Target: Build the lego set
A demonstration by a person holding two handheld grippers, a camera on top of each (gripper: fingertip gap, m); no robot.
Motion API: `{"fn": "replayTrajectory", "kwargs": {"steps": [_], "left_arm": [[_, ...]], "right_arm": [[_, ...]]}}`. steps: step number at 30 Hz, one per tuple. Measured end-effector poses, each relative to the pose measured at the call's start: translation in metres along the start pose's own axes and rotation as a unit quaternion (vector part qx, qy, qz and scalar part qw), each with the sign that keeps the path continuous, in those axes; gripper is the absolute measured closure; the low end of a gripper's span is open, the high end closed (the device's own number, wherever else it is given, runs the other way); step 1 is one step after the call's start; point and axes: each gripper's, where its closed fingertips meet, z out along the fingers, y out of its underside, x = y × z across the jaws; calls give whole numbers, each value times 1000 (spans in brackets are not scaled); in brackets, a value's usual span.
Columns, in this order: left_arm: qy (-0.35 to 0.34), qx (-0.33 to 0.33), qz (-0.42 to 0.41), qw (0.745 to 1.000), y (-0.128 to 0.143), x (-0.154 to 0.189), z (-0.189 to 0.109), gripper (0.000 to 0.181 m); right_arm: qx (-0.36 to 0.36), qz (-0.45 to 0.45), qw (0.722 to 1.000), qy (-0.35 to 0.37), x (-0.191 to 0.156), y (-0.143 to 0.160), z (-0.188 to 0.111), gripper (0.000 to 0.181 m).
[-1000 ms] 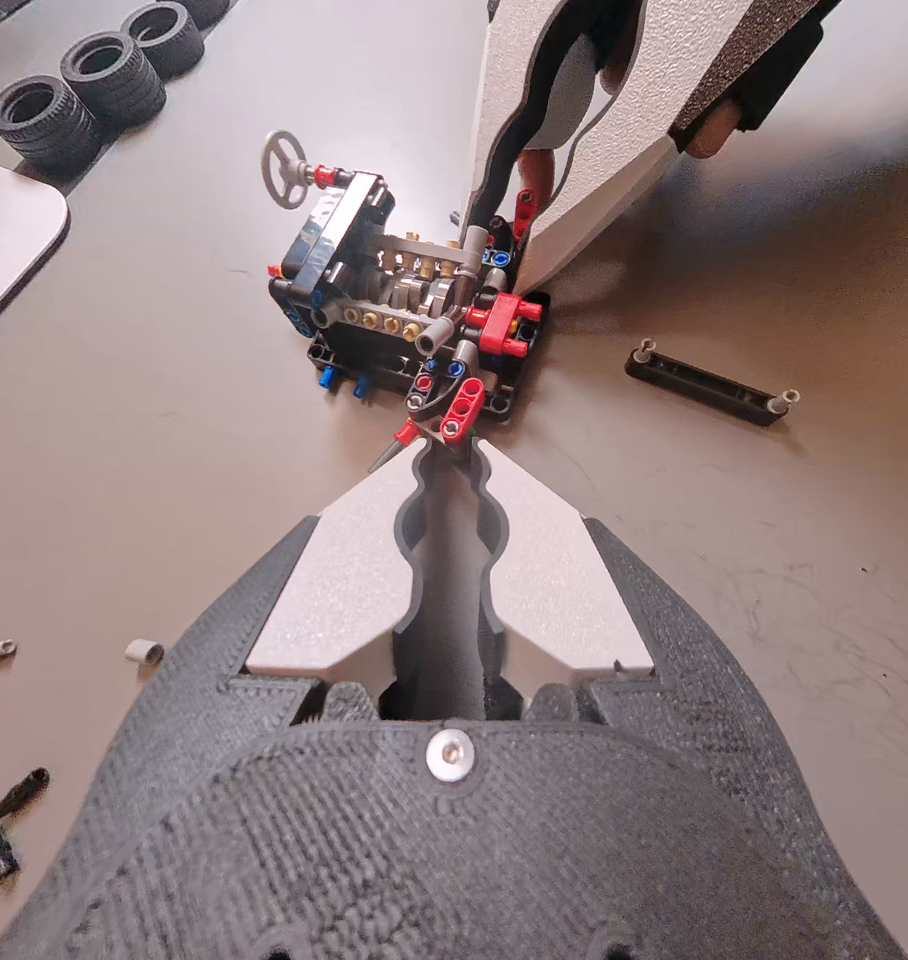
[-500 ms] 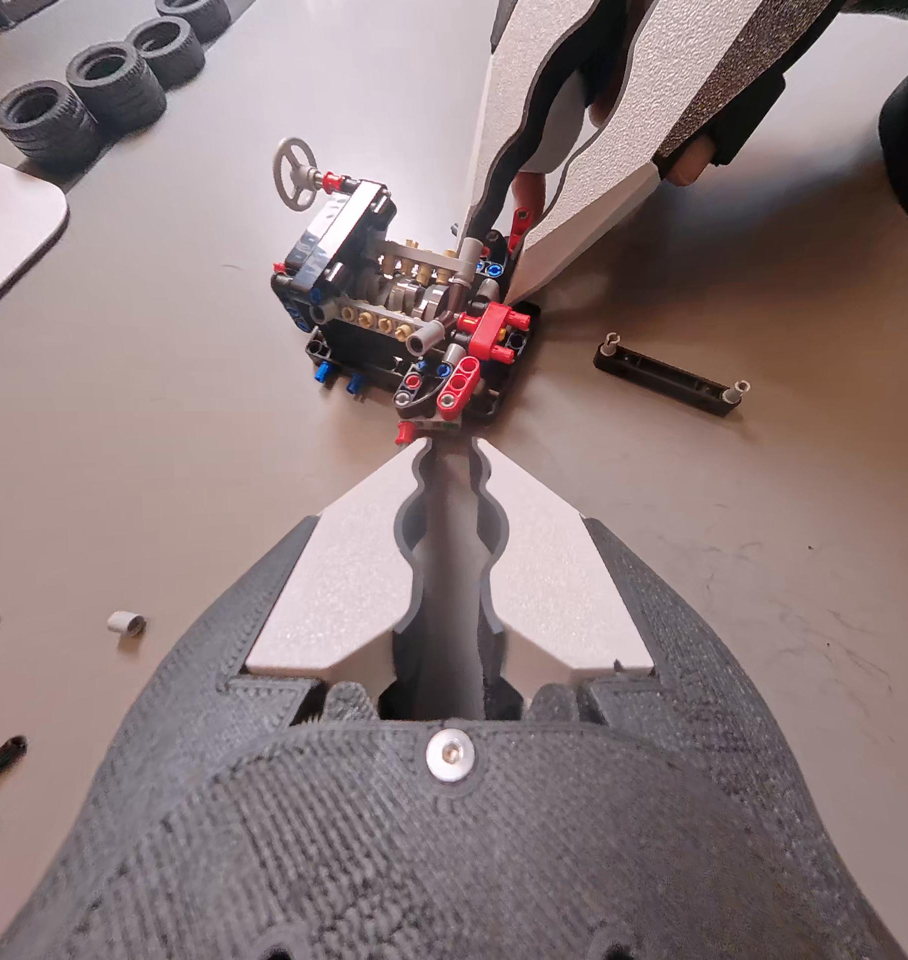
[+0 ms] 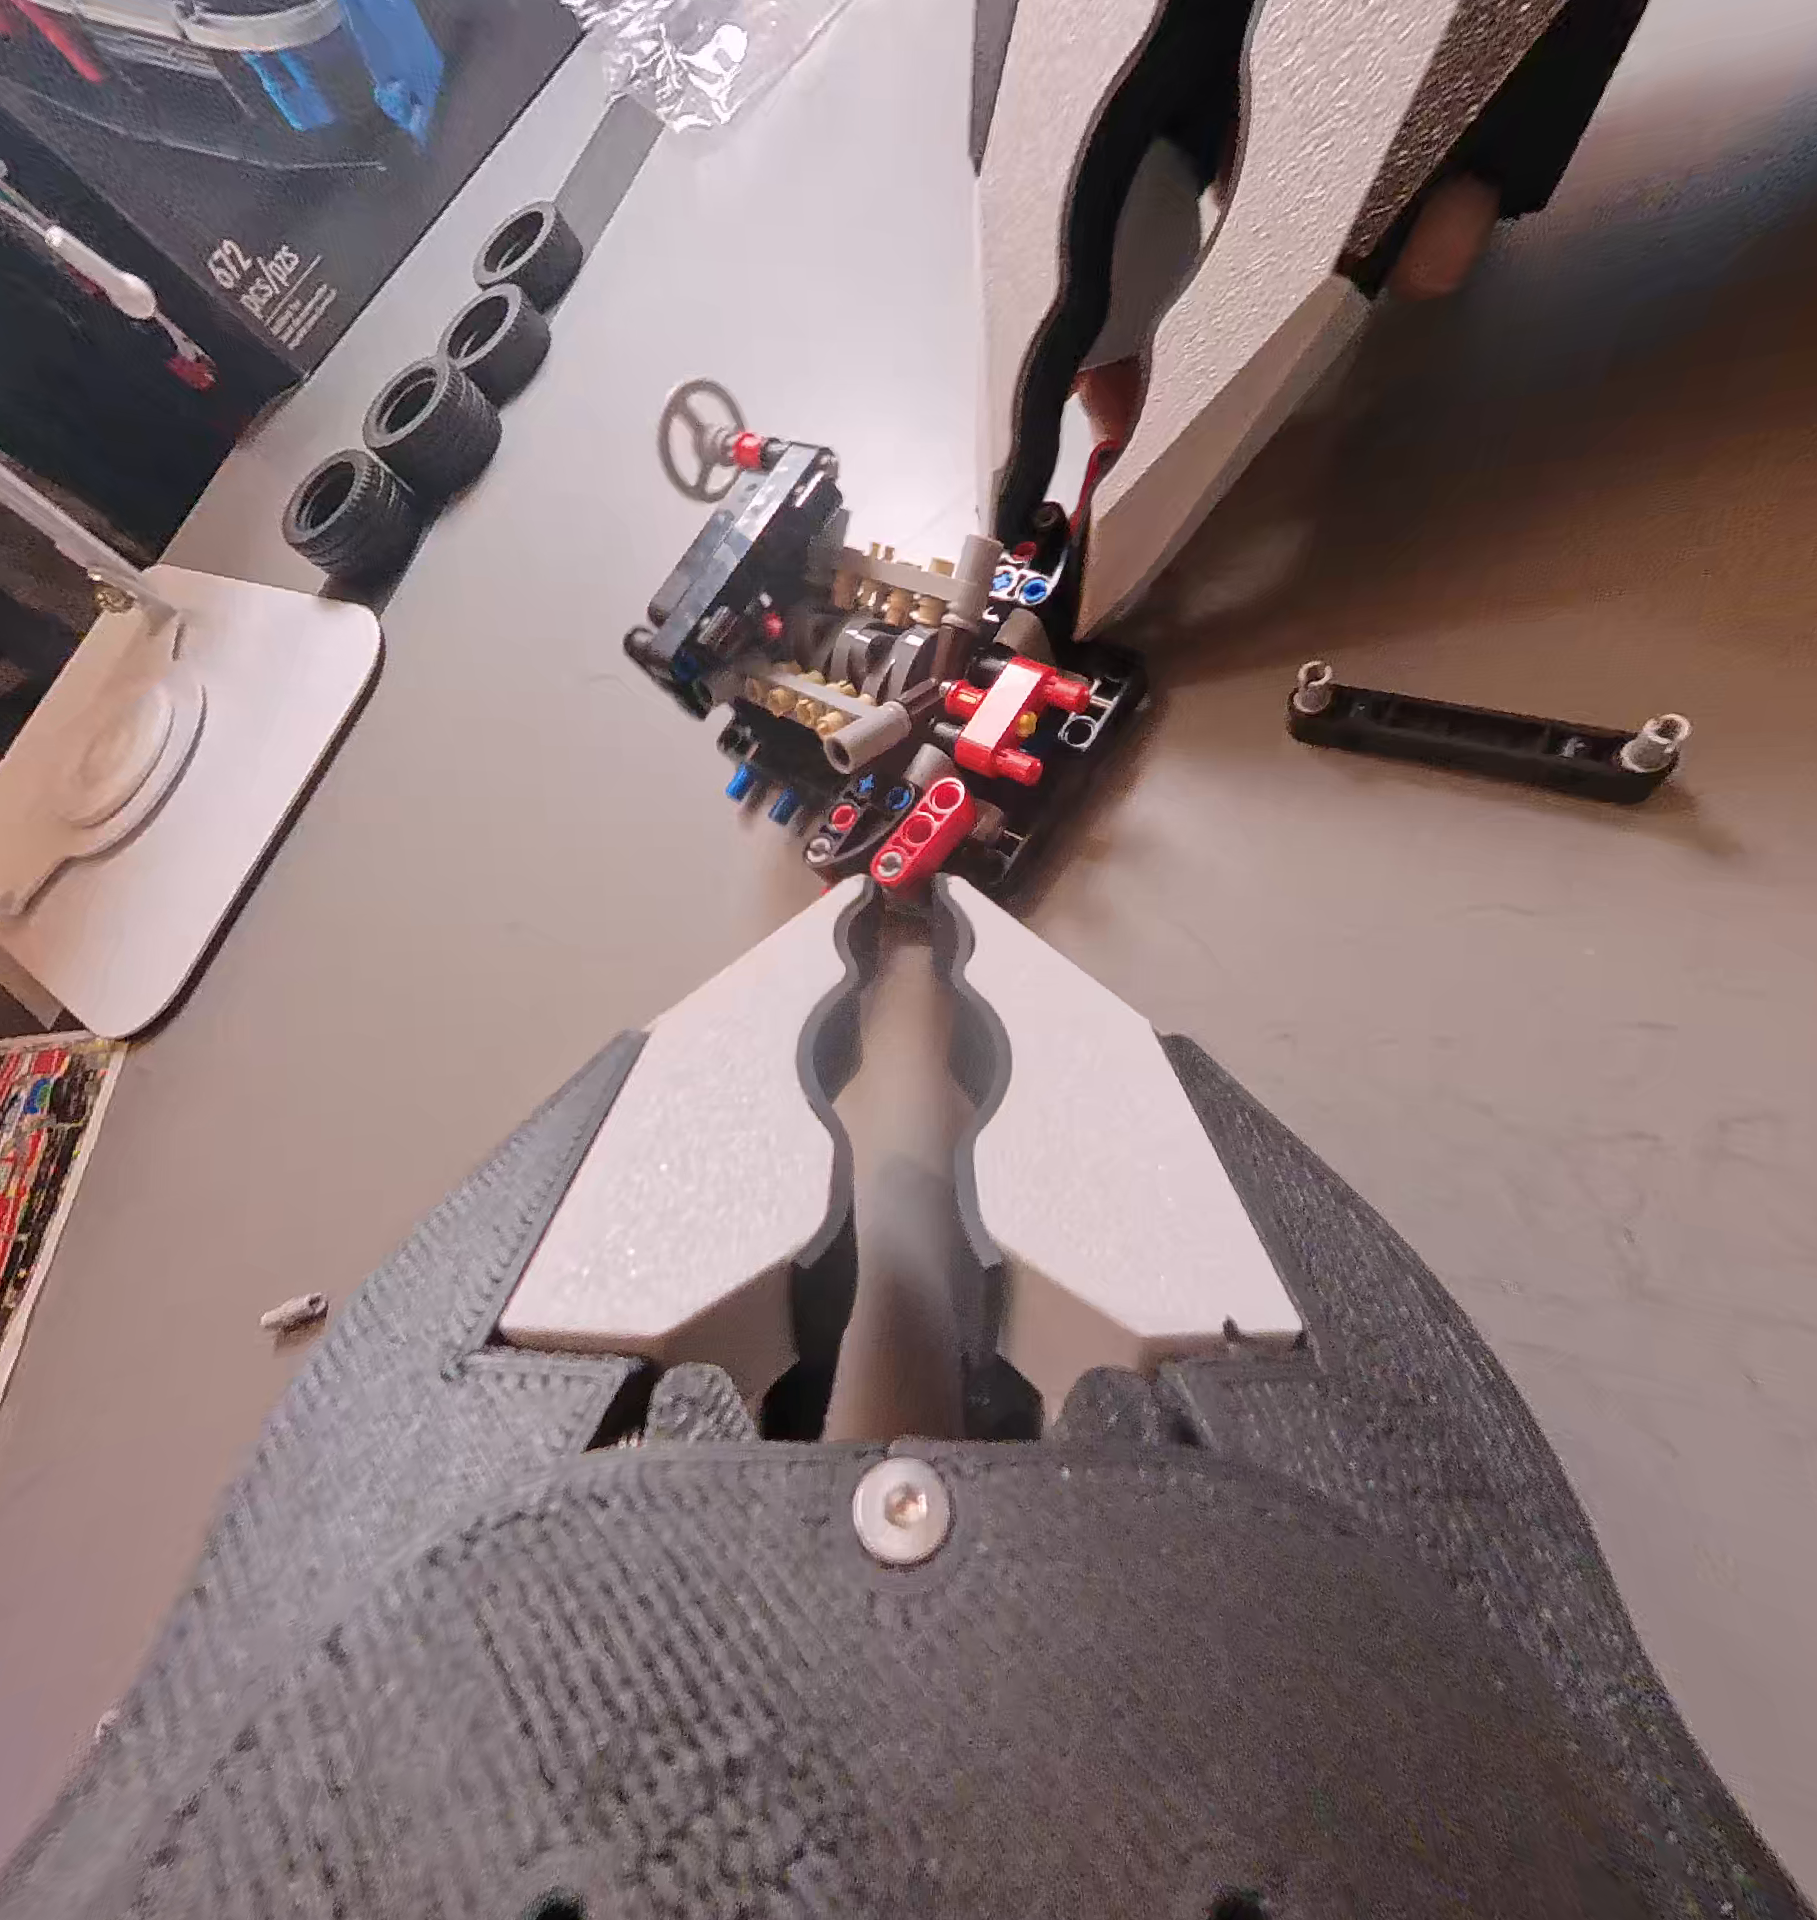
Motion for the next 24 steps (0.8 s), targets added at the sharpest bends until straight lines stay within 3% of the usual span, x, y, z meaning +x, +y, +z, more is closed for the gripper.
{"fn": "replayTrajectory", "kwargs": {"steps": [7, 13, 16, 19, 21, 24], "left_arm": [[-27, -18, -14, 999, 19, -22, -7, 178], [58, 39, -27, 997, -4, -10, -6, 134], [114, 16, -22, 993, 0, 0, 4, 119], [170, 5, 4, 985, 5, 15, 2, 128], [186, 6, 17, 982, 7, 21, -5, 151], [210, 15, 11, 978, 9, 26, -14, 157]], "right_arm": [[-5, -15, 1000, -12, -3, 5, -3, 166], [-7, -24, 999, -25, -4, 6, -4, 166], [-7, -41, 998, -52, -10, 6, -5, 166], [-4, -60, 994, -88, -20, 5, -5, 167], [-4, -75, 992, -98, -22, 5, -6, 167], [0, -76, 992, -104, -21, 5, -6, 167]]}}
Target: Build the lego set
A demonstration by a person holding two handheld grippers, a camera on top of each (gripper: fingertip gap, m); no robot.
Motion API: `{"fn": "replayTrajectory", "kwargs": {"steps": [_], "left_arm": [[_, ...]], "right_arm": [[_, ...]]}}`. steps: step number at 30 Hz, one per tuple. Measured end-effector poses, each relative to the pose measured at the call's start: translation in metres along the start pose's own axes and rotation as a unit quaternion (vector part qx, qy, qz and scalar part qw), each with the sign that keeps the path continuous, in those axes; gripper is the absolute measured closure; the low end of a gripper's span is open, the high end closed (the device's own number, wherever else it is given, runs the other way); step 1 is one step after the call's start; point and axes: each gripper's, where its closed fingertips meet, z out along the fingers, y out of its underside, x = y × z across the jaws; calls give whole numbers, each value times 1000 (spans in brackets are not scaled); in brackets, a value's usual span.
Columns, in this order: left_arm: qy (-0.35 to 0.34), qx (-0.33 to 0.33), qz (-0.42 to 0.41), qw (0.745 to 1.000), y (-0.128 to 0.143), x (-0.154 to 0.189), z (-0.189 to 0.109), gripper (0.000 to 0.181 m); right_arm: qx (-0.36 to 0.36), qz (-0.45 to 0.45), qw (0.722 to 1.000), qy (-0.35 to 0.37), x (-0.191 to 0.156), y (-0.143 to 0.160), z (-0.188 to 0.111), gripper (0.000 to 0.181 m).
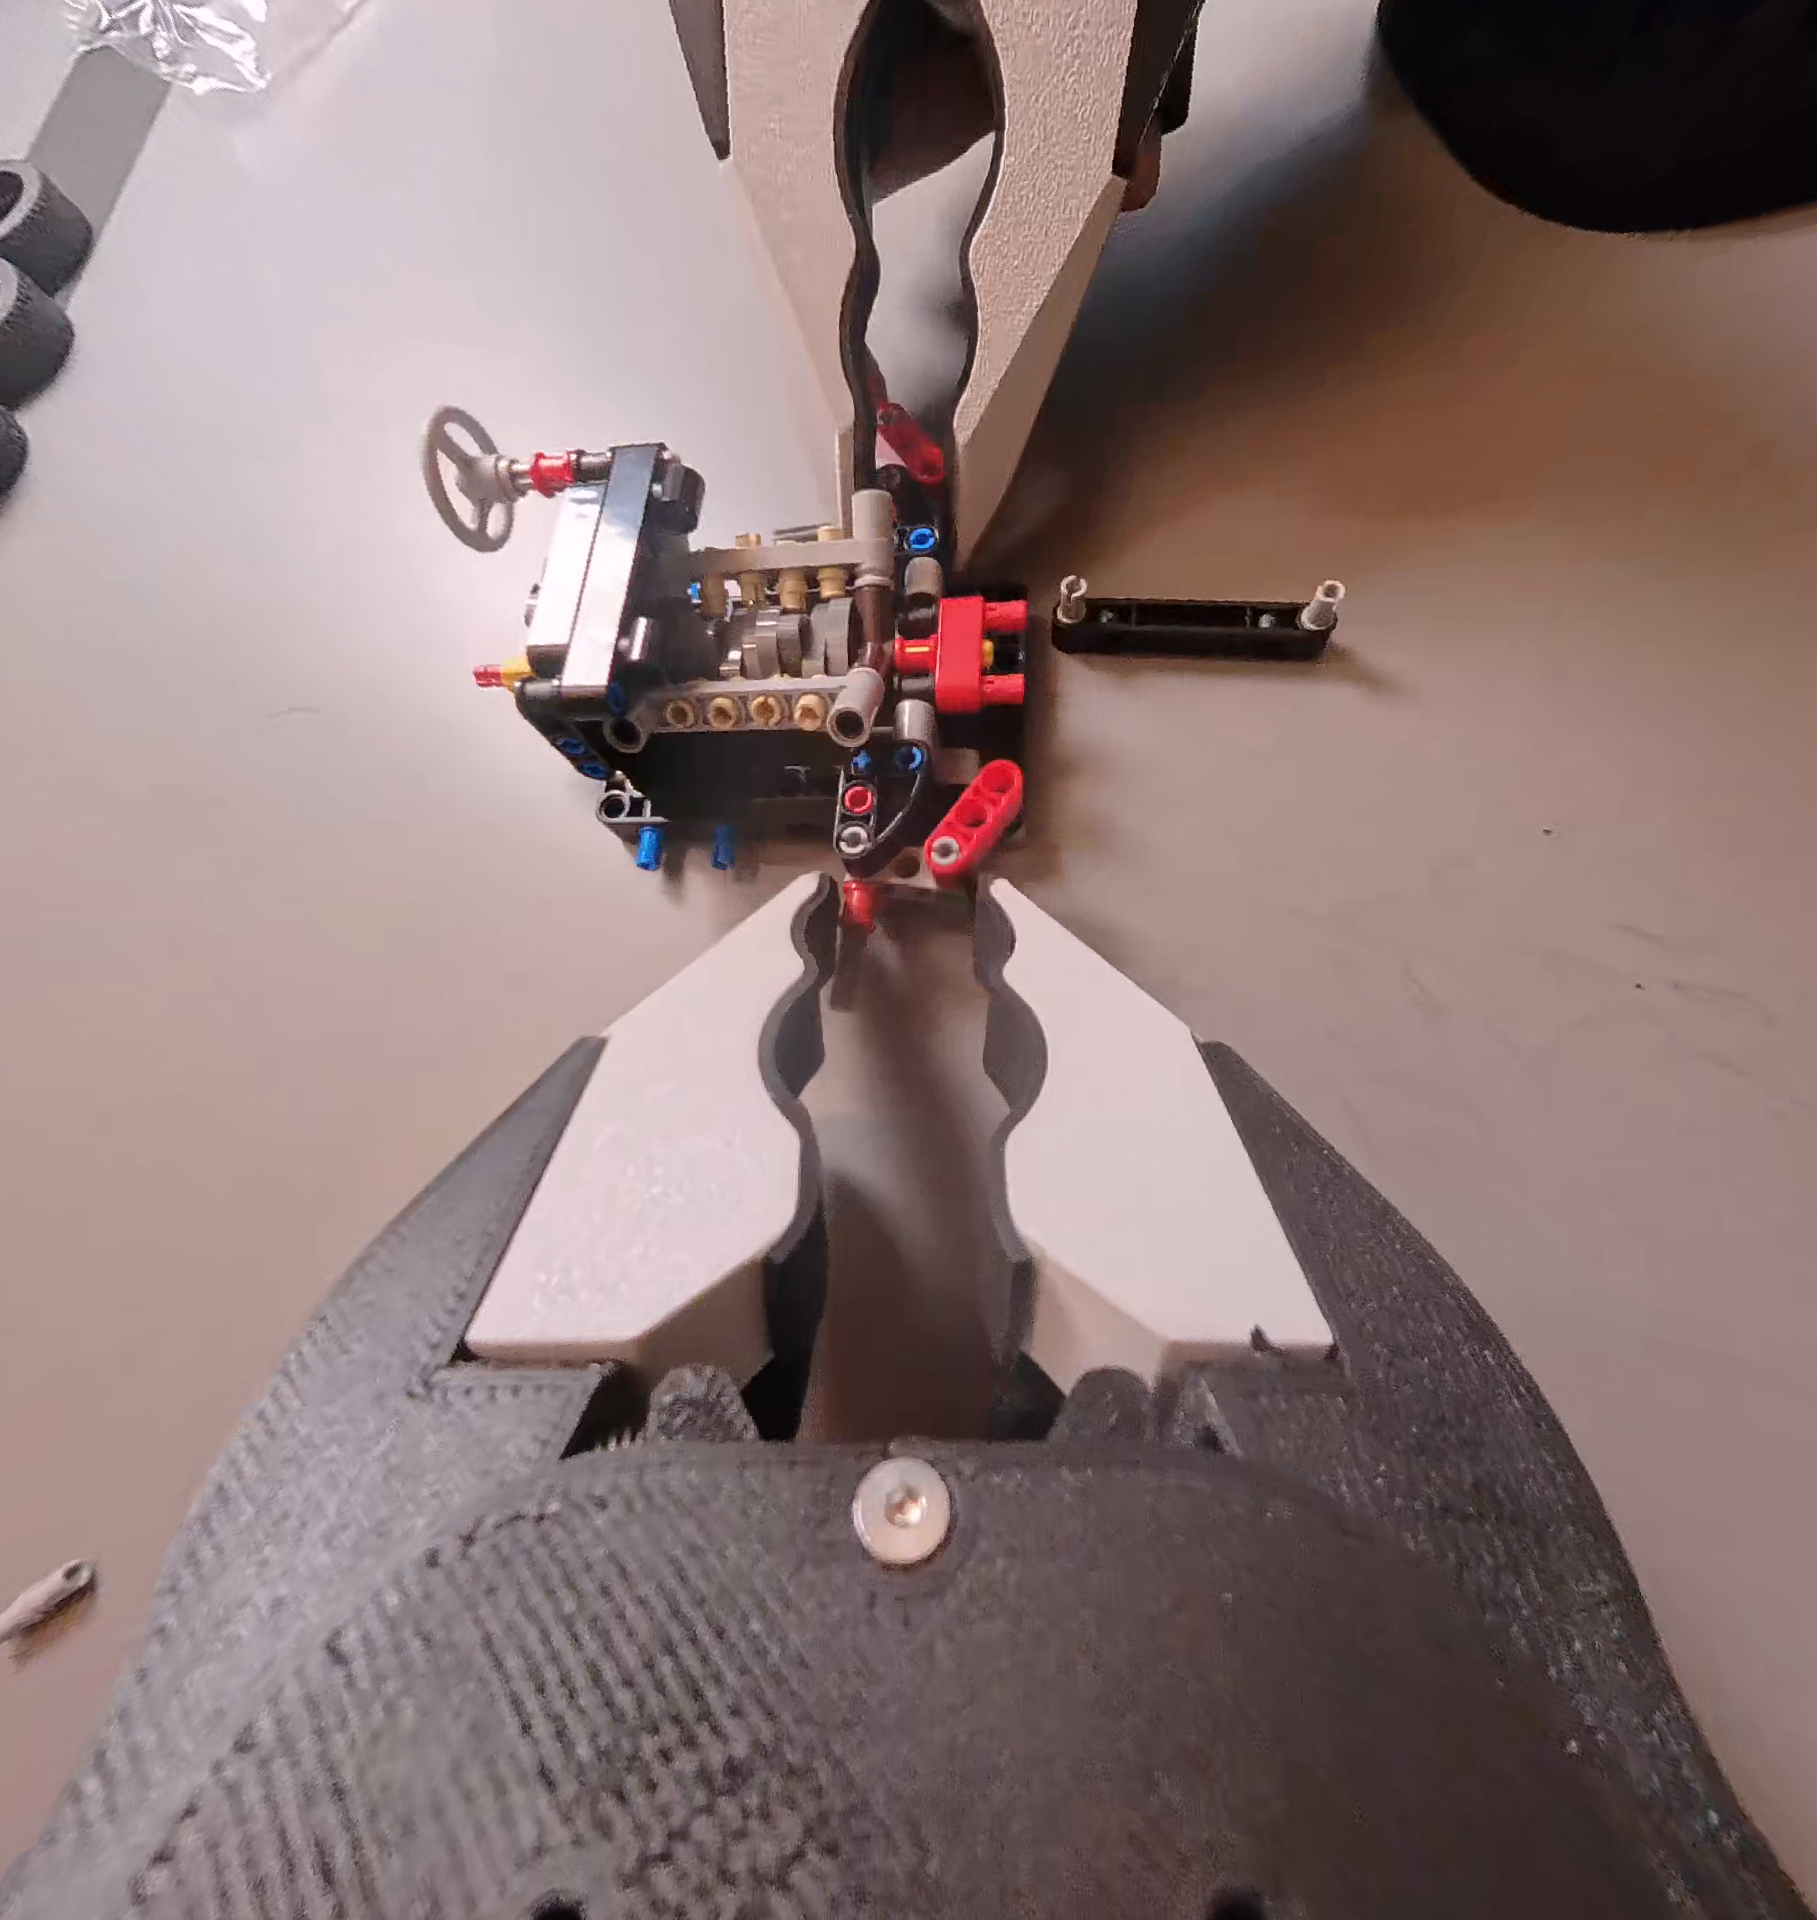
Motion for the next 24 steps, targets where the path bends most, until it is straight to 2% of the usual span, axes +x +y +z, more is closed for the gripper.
{"fn": "replayTrajectory", "kwargs": {"steps": [2, 5, 8, 11, 13, 15, 17, 20, 22, 24], "left_arm": [[9, 6, -17, 1000, 1, 1, -1, 159], [11, 9, -24, 1000, 1, 3, -4, 156], [-14, 8, -25, 1000, 2, -2, -11, 154], [-22, 28, -39, 999, -6, 0, -16, 150], [-15, 33, -53, 998, -11, 5, -12, 141], [-24, 26, -59, 998, -13, 5, -4, 136], [-34, 4, -62, 998, -9, 4, 3, 139], [-38, -9, -54, 998, -3, 3, 6, 157], [-36, -10, -54, 998, -1, 3, 4, 158], [-34, -10, -57, 998, 2, 1, 0, 158]], "right_arm": [[-5, 5, 1000, 14, 3, 0, -3, 165], [-3, 21, 999, 50, 7, -8, -24, 157], [-3, 23, 999, 47, -16, -14, -37, 156], [-45, 23, 998, 23, -45, -4, -22, 148], [-72, 39, 997, 8, -56, 2, -11, 139], [-92, 64, 994, -10, -65, 2, -7, 129], [-103, 71, 992, -9, -72, -2, -4, 124], [-124, 90, 988, 33, -70, -2, 2, 128], [-121, 105, 986, 48, -69, 0, 7, 133], [-115, 108, 985, 64, -65, 1, 7, 148]]}}
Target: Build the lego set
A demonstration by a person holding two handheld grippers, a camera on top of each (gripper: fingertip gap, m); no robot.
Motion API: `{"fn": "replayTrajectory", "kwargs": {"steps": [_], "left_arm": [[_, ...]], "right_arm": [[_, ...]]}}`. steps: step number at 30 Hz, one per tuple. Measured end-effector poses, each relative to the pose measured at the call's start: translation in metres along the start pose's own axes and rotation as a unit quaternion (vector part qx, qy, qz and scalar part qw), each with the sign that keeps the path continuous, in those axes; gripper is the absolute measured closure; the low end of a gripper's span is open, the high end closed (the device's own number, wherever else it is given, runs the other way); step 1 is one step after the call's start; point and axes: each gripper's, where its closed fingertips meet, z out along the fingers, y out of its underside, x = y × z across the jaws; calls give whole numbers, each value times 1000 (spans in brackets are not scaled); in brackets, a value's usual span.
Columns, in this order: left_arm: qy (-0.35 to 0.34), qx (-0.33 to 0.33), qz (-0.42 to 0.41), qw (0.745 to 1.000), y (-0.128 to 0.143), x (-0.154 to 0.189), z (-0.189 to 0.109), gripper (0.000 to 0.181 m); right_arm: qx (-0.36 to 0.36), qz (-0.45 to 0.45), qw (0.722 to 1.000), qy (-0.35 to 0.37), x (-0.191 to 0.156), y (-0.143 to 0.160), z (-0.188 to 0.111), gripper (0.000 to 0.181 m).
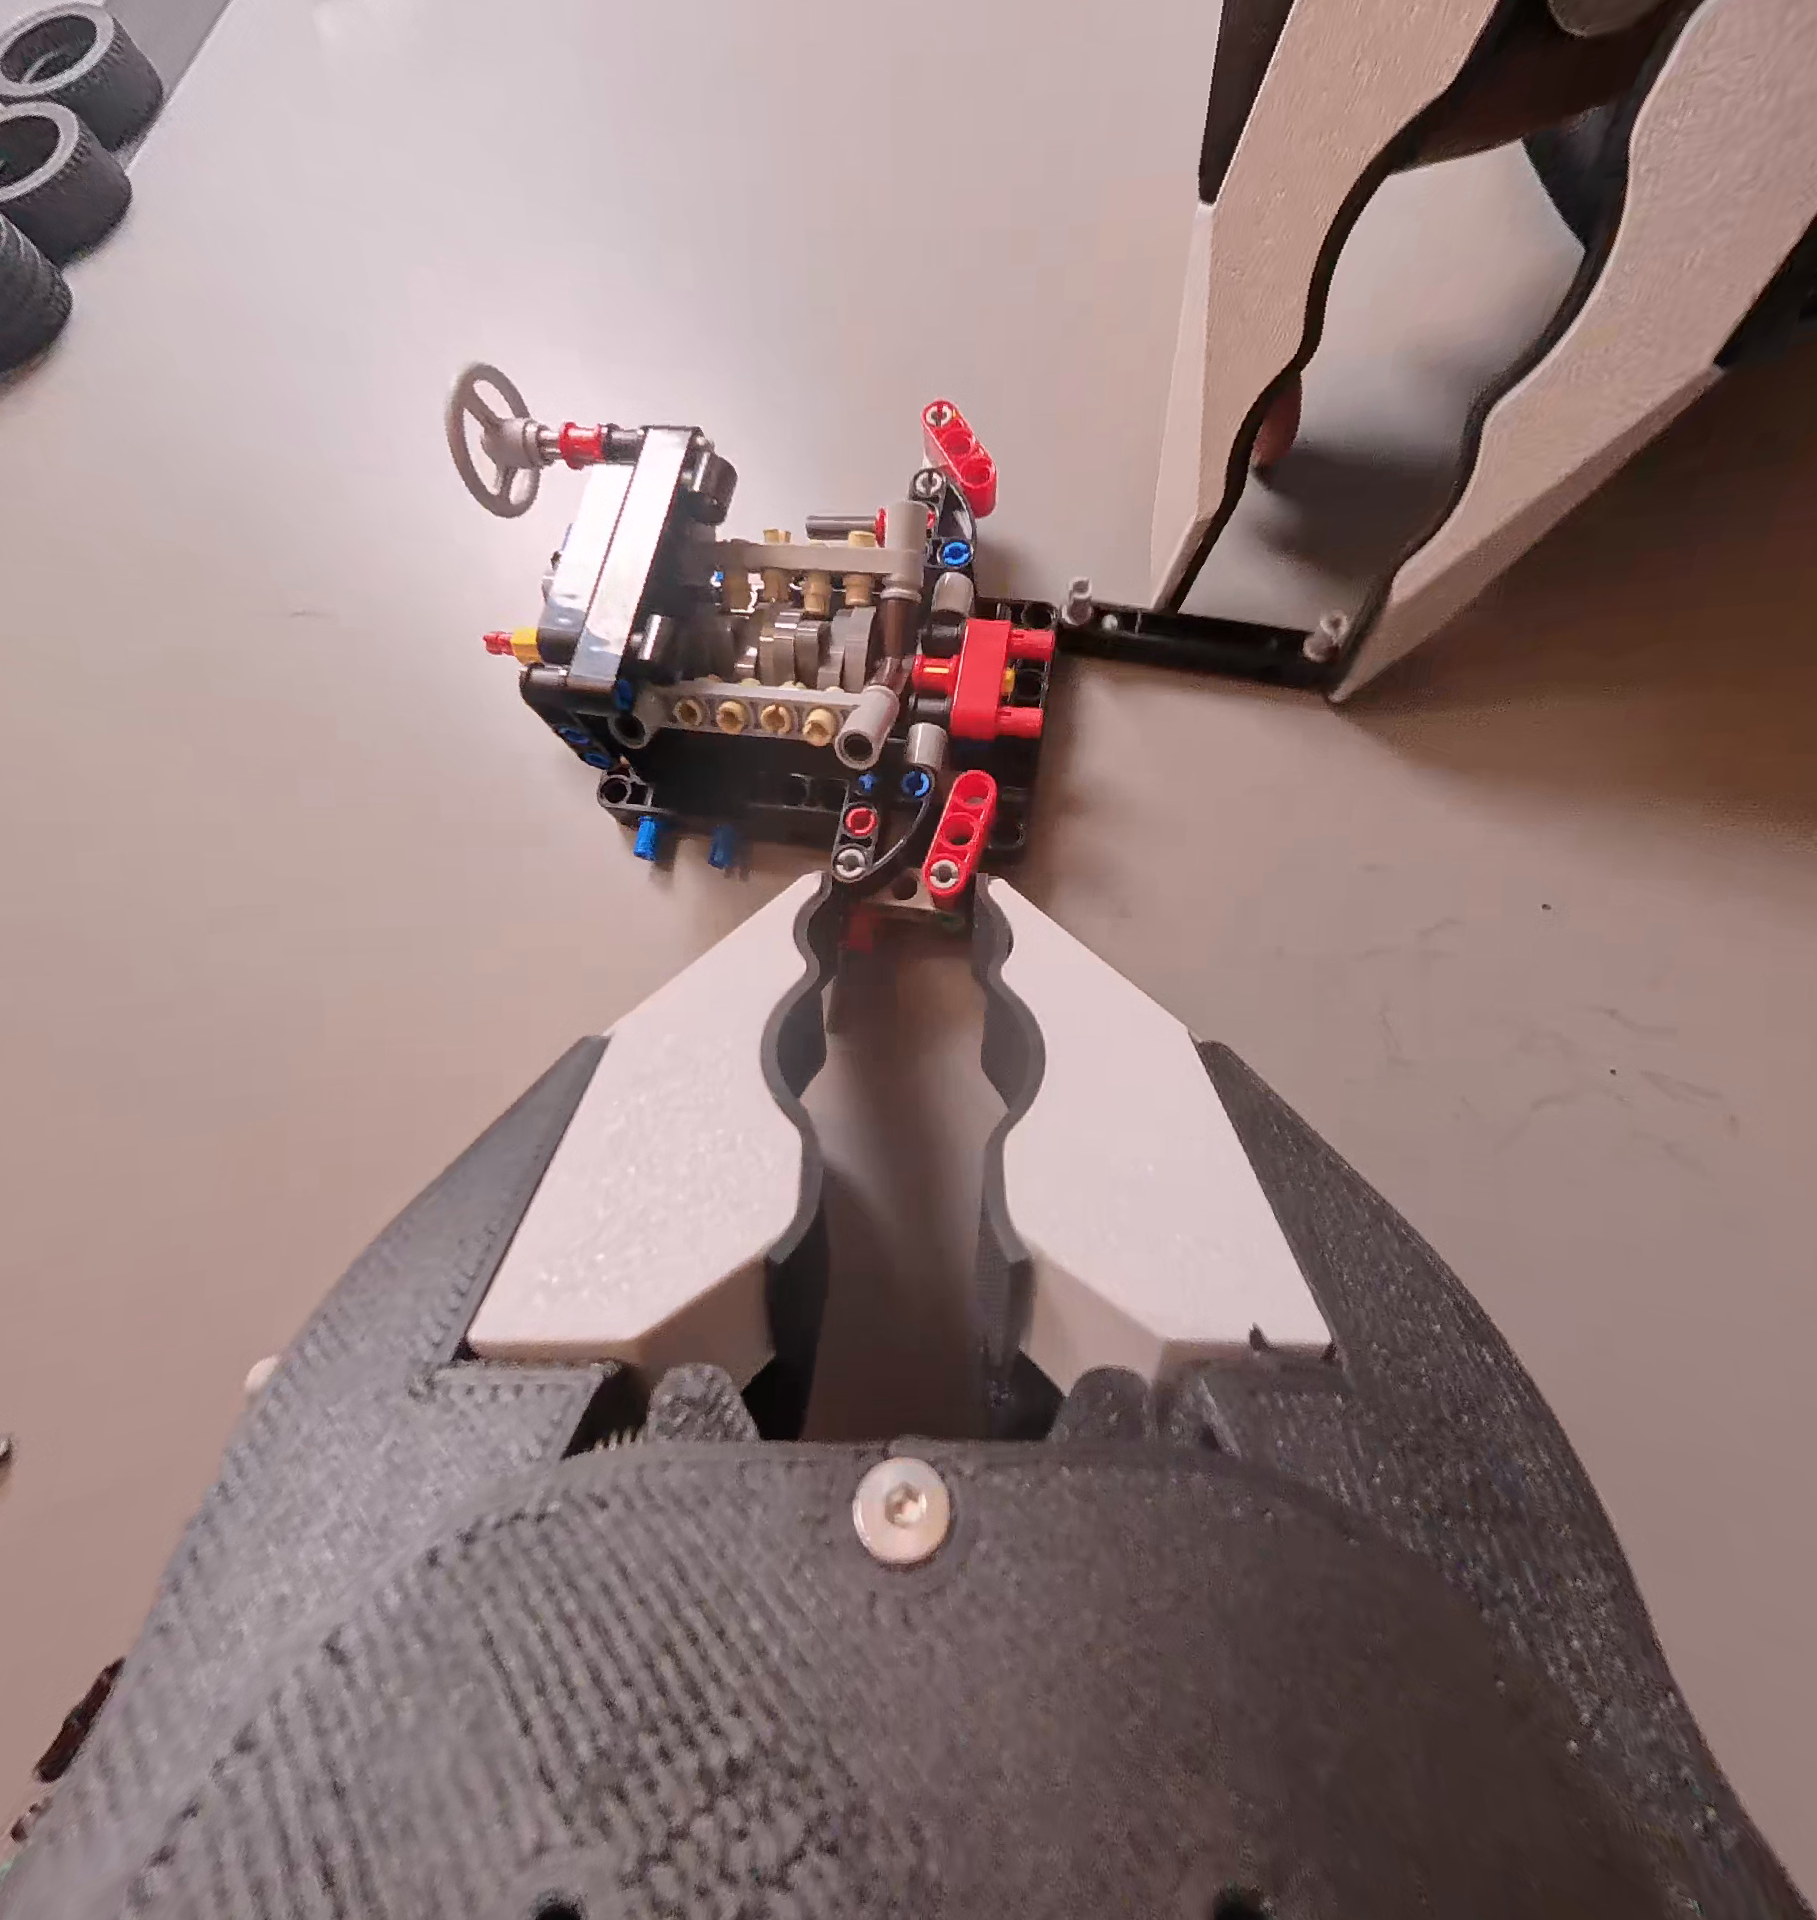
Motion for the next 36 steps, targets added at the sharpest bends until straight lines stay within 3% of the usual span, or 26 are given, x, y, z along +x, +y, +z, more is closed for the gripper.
{"fn": "replayTrajectory", "kwargs": {"steps": [2, 7, 12, 14, 18, 23, 30, 36], "left_arm": [[4, 2, 4, 1000, 4, -1, -4, 158], [7, 0, -9, 1000, 9, -3, -11, 158], [3, -7, -17, 1000, 9, 2, -11, 158], [7, -9, -25, 1000, 9, 5, -11, 158], [14, -6, -59, 998, 8, 6, -10, 158], [21, 1, -75, 997, 6, 7, -9, 158], [30, 17, -72, 997, 1, 7, -18, 146], [31, 21, -40, 999, -1, 15, -14, 129]], "right_arm": [[-1, -12, 1000, -3, 2, 4, -3, 160], [-2, -20, 1000, 21, 18, 14, -10, 169], [5, 0, 1000, 27, 17, 10, -7, 155], [0, 6, 999, 43, 21, 10, -6, 170], [-12, -25, 999, 26, 19, 19, -14, 174], [74, -64, 995, -5, 6, -7, -35, 175], [38, -113, 993, -21, 13, -15, -4, 175], [30, -137, 990, -20, 24, -25, 5, 174]]}}
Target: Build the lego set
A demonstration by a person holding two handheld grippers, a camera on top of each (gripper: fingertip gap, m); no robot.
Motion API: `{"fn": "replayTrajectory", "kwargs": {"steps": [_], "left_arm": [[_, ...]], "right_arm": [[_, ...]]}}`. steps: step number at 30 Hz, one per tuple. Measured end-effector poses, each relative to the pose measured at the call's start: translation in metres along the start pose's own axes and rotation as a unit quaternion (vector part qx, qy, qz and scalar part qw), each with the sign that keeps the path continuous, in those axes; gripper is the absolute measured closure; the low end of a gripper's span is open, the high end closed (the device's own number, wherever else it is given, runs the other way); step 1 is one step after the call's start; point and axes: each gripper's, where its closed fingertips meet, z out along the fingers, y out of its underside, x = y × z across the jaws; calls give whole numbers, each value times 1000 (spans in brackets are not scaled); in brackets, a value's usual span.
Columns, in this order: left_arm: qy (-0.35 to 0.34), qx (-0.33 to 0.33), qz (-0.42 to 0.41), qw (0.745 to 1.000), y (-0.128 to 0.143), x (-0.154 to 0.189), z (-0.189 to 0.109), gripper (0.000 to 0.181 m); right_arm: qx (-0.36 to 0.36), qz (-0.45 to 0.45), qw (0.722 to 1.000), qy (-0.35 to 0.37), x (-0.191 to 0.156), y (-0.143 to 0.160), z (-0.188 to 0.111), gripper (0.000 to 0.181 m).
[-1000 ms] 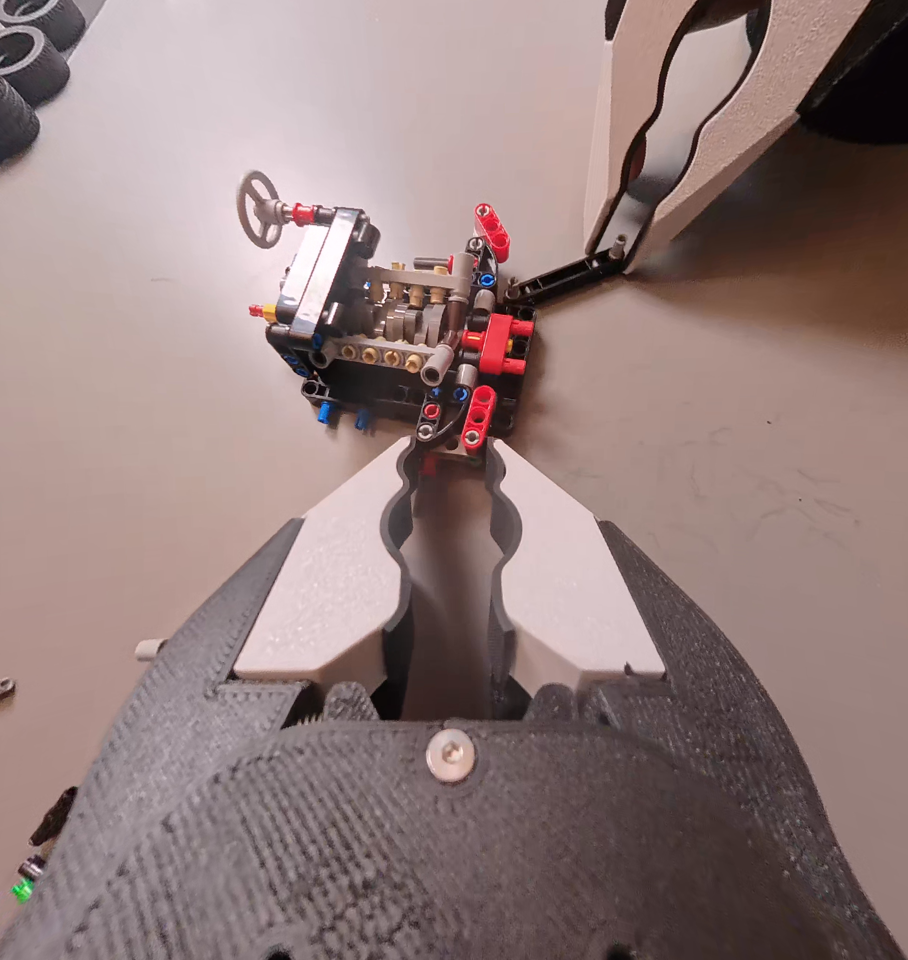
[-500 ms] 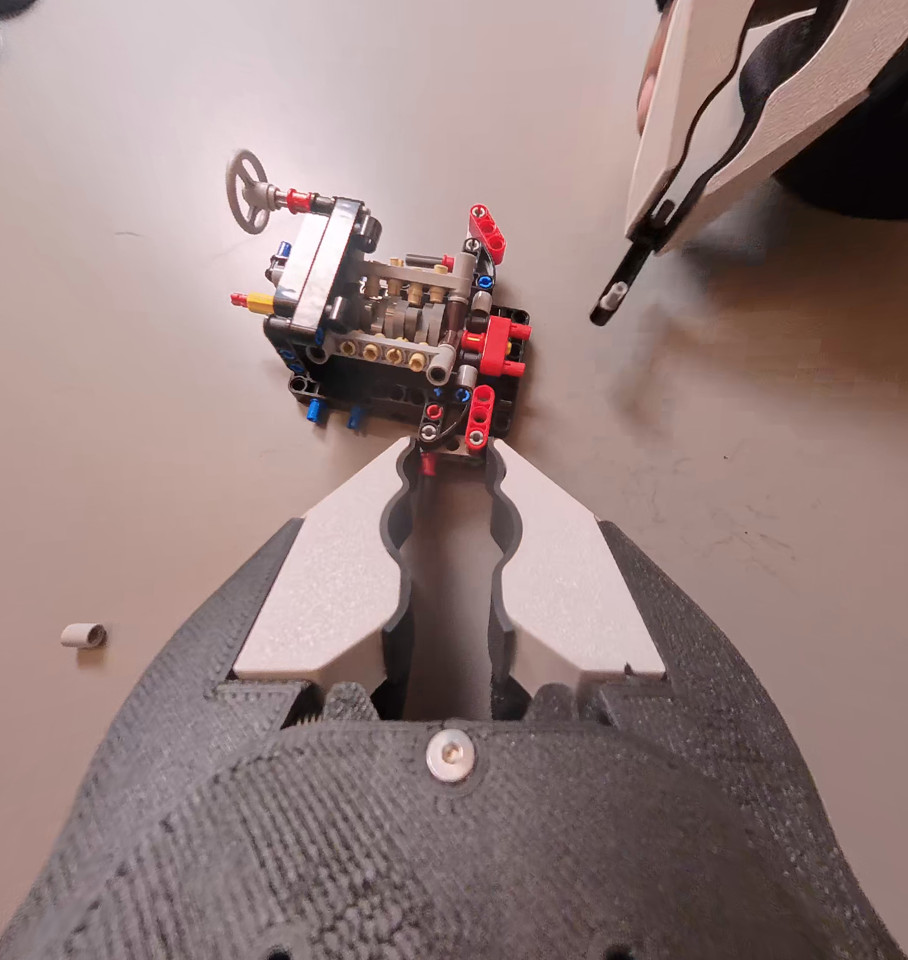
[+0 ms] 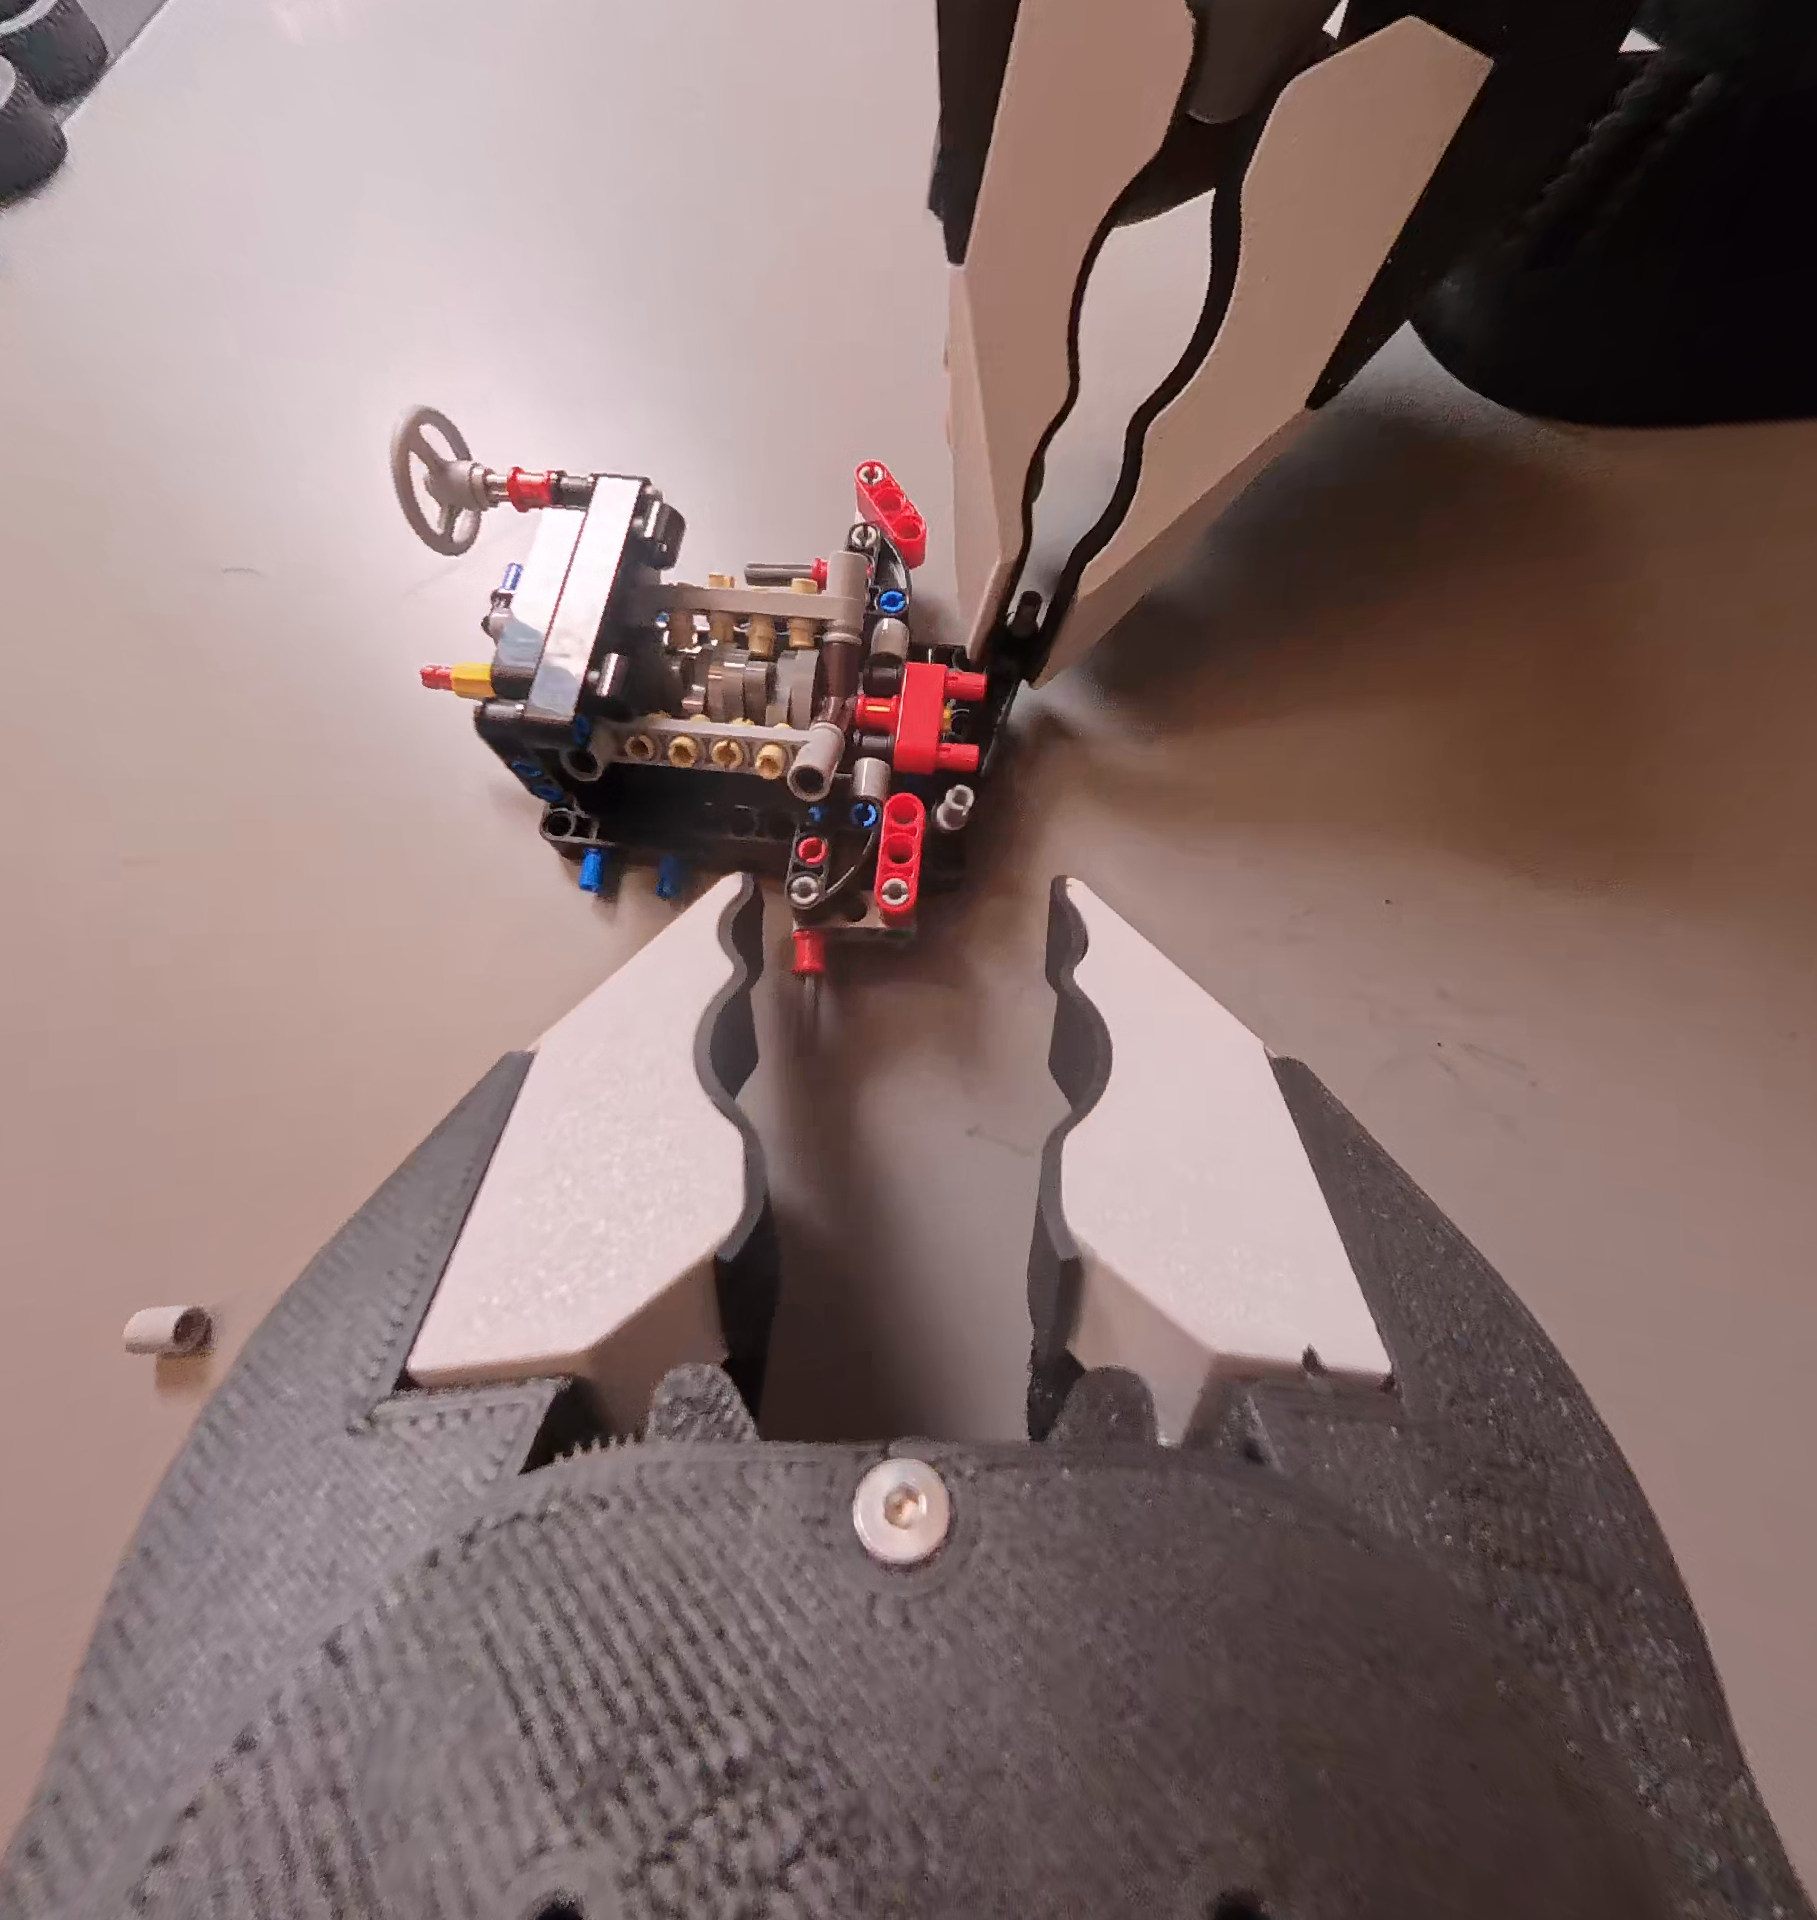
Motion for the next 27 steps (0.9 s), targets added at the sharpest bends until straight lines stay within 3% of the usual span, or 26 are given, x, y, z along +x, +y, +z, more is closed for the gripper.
{"fn": "replayTrajectory", "kwargs": {"steps": [12, 27], "left_arm": [[-34, -11, 1, 999, 2, -7, 11, 142], [-49, 4, -28, 998, -6, -8, 9, 142]], "right_arm": [[15, 4, 1000, 19, 10, -3, 2, 173], [13, -9, 998, 66, 13, 3, -9, 170]]}}
